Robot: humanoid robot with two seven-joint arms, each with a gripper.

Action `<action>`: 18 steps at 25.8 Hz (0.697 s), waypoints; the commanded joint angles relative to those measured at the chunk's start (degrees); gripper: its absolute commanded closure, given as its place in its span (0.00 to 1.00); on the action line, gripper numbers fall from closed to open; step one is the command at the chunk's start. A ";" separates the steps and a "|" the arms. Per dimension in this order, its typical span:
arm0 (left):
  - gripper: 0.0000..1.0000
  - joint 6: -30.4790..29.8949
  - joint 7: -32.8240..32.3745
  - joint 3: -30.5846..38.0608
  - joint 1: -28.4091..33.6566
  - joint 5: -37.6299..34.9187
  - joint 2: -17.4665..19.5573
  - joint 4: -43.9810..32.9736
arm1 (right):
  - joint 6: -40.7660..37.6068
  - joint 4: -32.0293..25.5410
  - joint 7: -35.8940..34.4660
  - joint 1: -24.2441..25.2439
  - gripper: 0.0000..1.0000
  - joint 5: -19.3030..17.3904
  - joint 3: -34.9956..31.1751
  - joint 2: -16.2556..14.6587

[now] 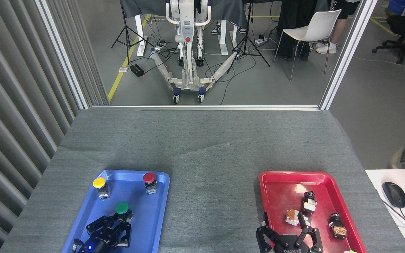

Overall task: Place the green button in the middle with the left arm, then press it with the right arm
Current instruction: 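Reach the left gripper to the green button and grasp it, then carry the green button with the left gripper to the table middle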

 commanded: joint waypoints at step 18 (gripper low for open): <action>1.00 -5.74 -2.61 -19.35 -15.90 -7.60 -12.31 6.84 | -0.08 0.00 -0.13 -0.02 0.00 0.00 0.00 0.02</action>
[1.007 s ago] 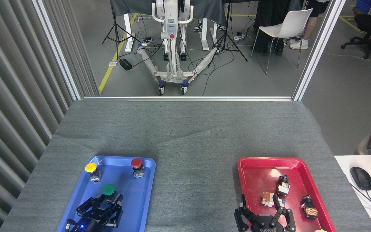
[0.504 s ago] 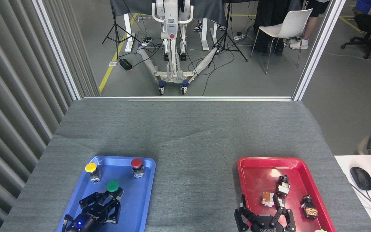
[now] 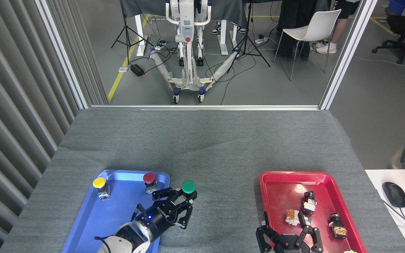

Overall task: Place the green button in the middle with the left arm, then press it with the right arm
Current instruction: 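Carry the green button with the left gripper to the table middle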

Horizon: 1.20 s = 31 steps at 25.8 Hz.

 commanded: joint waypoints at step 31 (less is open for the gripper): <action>0.01 0.53 2.63 -4.95 -3.64 -6.75 -9.56 13.81 | 0.08 0.44 -0.06 -0.03 0.00 0.00 0.00 -0.06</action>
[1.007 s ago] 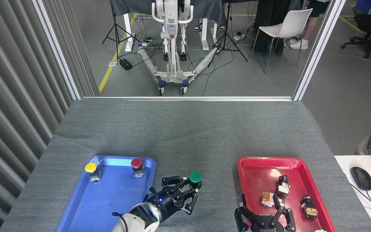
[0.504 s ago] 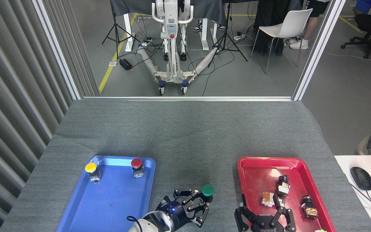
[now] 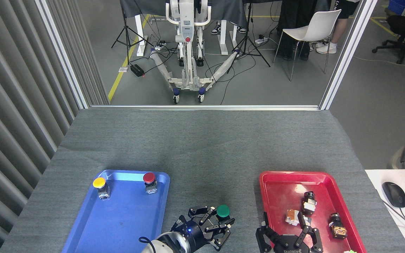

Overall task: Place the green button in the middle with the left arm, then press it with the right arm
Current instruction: 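Carry the green button with the left gripper to the table middle, then release the green button and withdraw the left gripper to the blue tray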

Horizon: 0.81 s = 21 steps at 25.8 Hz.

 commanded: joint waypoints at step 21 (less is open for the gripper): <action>0.01 18.92 0.45 24.26 29.80 11.36 10.11 -38.72 | 0.10 0.05 0.01 -0.35 0.00 0.09 1.93 0.22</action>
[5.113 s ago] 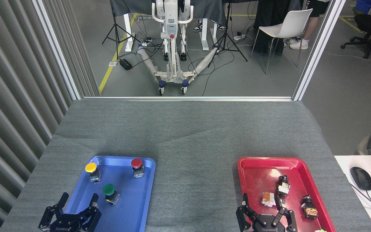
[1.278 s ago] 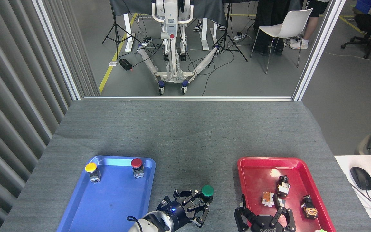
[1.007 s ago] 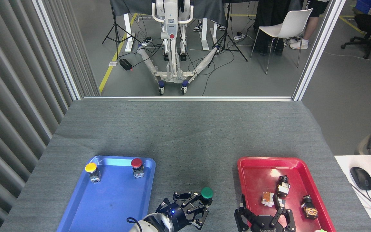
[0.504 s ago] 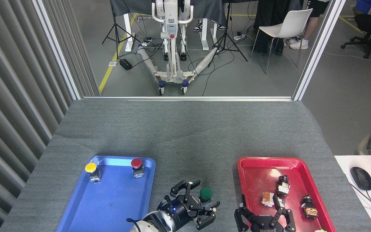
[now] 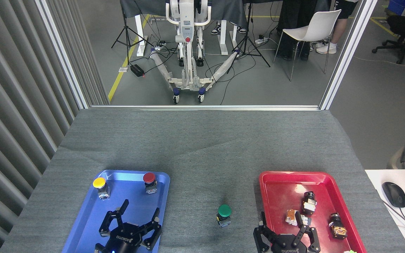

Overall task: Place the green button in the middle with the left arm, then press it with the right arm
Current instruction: 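Release the green button and withdraw the left gripper to the blue tray, then move the right gripper over the green button and press down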

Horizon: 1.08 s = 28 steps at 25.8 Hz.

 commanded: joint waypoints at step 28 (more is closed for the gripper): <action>0.01 0.37 0.26 7.97 4.38 3.80 0.41 -0.81 | 1.65 11.16 1.73 -9.51 1.00 3.58 11.65 4.40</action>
